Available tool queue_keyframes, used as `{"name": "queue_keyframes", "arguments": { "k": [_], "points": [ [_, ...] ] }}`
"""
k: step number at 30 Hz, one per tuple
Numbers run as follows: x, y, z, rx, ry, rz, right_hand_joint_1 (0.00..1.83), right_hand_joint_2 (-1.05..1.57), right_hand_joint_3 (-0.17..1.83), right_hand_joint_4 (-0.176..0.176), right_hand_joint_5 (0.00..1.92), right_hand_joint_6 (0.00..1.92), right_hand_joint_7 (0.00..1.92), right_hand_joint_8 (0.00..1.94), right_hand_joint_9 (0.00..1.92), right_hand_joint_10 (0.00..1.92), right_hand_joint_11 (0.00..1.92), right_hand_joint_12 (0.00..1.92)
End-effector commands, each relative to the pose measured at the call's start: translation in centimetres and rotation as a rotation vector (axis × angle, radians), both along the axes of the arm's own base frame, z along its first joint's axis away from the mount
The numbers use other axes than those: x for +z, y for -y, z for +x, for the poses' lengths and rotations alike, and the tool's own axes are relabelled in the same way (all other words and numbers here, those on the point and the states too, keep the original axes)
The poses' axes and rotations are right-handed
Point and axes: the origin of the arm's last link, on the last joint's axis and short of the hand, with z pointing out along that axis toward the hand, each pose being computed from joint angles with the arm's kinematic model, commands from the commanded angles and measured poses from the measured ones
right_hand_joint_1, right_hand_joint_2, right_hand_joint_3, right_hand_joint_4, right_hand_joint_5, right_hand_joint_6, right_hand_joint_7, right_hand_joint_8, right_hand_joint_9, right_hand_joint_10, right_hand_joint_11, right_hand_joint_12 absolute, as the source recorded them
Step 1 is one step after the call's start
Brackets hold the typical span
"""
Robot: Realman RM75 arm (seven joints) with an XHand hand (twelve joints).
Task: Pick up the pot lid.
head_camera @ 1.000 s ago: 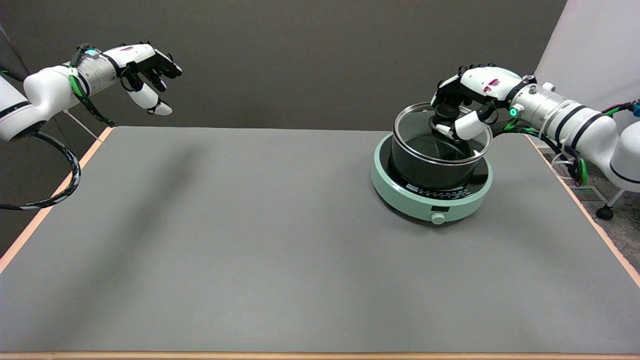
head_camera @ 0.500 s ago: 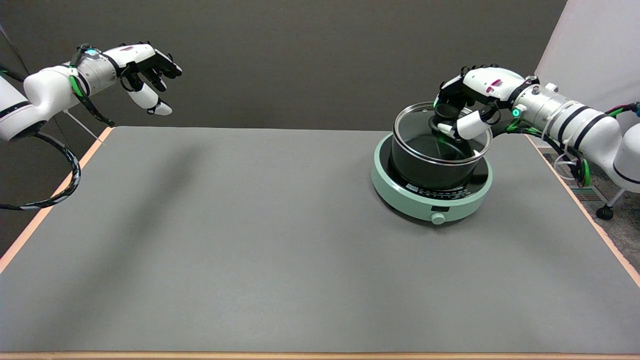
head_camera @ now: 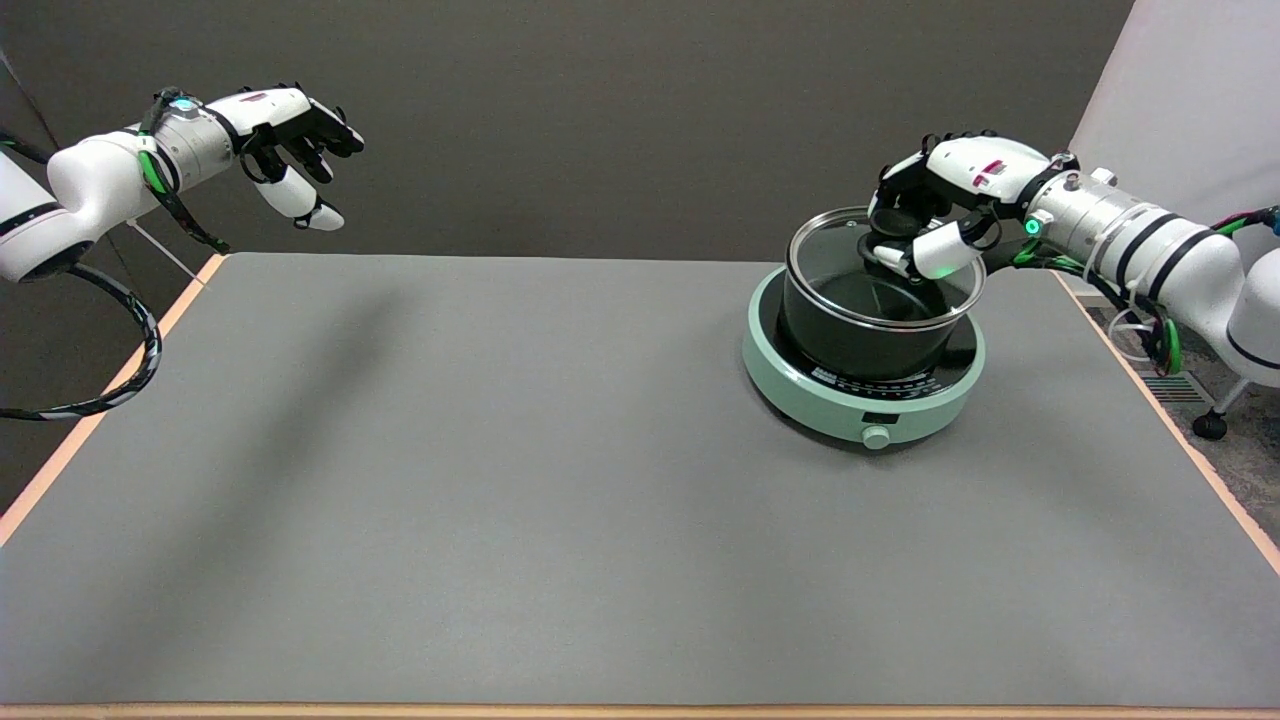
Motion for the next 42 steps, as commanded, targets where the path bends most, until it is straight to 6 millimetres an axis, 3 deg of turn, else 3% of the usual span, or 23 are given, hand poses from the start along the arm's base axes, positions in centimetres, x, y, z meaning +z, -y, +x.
{"name": "queue_keyframes", "arguments": {
  "k": [1,2,3,4,5,6,7,8,10,11,12,15,21,26,28,34,42],
  "points": [
    [-2.6,-0.2,-0.1,-0.019,0.013,0.078,0.87,0.73,0.77,0.021,0.76,0.68,0.98,0.60,0.87,0.86,0.66,1.45],
    [-4.3,-0.5,-0.2,-0.032,0.014,0.133,0.88,0.74,0.77,0.024,0.76,0.69,0.99,0.61,0.87,0.86,0.67,1.46],
    [0.0,0.0,-0.1,-0.003,0.014,-0.002,0.88,0.73,0.80,0.028,0.76,0.72,0.99,0.62,0.87,0.86,0.67,1.49],
    [0.0,0.0,-0.1,-0.001,0.014,-0.003,0.88,0.70,0.86,0.028,0.76,0.74,0.98,0.65,0.87,0.86,0.67,1.51],
    [0.0,0.0,-0.1,-0.001,0.014,-0.003,0.90,0.83,0.65,0.047,0.76,0.87,0.99,0.65,0.88,0.87,0.69,1.52],
    [0.0,0.0,-0.1,-0.001,0.014,-0.003,0.96,1.11,0.26,0.077,0.76,1.34,0.99,0.70,0.89,0.89,0.71,1.52],
    [0.0,0.0,0.0,0.000,0.013,-0.003,0.96,1.10,0.27,0.087,0.77,1.33,0.99,0.71,0.89,0.89,0.71,1.54],
    [0.0,0.0,0.0,0.000,0.013,-0.003,0.96,1.08,0.27,0.128,0.79,1.29,0.99,0.70,0.88,0.91,0.69,1.58],
    [0.0,0.0,0.0,0.000,0.013,-0.003,0.96,1.07,0.28,0.138,0.80,1.29,1.00,0.73,0.89,0.94,0.71,1.59],
    [0.0,0.0,0.0,0.000,0.013,-0.003,1.18,1.08,0.19,-0.066,0.76,1.28,1.04,0.95,0.90,0.98,0.71,1.59],
    [0.0,0.0,0.0,0.000,0.013,-0.003,1.24,1.07,0.17,-0.121,0.75,1.27,1.05,1.00,0.92,1.01,0.71,1.59],
    [0.1,0.0,0.0,0.001,0.013,-0.004,1.24,1.04,0.23,-0.136,0.77,1.23,1.05,1.05,0.94,1.15,0.70,1.62],
    [0.1,0.0,-0.1,0.000,0.013,-0.006,1.23,1.02,0.30,-0.114,0.79,1.17,1.00,1.19,0.90,1.32,0.67,1.66],
    [0.1,0.0,-0.1,-0.001,0.013,-0.008,1.23,0.98,0.37,-0.094,0.81,1.18,1.00,1.19,0.88,1.37,0.65,1.71],
    [0.1,0.0,-0.1,-0.002,0.013,-0.008,1.23,0.98,0.36,-0.116,0.80,1.18,1.00,1.21,0.89,1.39,0.64,1.70],
    [0.1,0.0,-0.2,-0.003,0.030,-0.007,1.22,1.07,0.26,-0.123,0.75,1.23,0.94,1.31,0.86,1.47,0.66,1.78],
    [0.1,-0.1,0.0,0.004,0.131,-0.020,1.23,1.14,0.13,-0.176,0.74,1.18,0.92,1.37,0.87,1.54,0.63,1.81]
  ]
}}
